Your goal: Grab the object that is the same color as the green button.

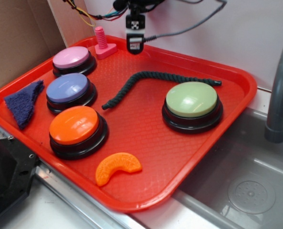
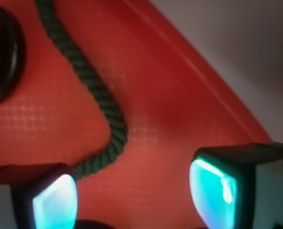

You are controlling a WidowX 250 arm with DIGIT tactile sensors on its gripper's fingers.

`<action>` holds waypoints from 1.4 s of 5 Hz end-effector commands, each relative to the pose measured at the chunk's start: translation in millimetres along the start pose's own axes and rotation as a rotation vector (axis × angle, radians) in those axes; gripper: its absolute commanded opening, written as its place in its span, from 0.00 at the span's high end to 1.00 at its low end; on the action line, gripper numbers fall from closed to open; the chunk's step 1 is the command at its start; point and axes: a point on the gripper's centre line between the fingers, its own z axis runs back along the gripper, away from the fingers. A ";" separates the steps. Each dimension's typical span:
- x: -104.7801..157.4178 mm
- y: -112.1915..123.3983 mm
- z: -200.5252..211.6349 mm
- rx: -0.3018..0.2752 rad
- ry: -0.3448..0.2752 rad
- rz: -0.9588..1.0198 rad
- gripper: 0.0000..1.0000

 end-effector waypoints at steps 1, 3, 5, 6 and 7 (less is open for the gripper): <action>-12.1 -21.4 3.1 0.037 -0.199 -0.123 0.00; -6.6 -28.3 4.5 0.041 -0.332 -0.151 0.00; 15.0 -24.8 -20.0 0.017 -0.147 -0.103 0.00; 22.7 -32.8 -26.6 -0.010 -0.139 -0.125 0.00; 23.2 -33.7 -33.0 -0.021 -0.117 -0.111 0.00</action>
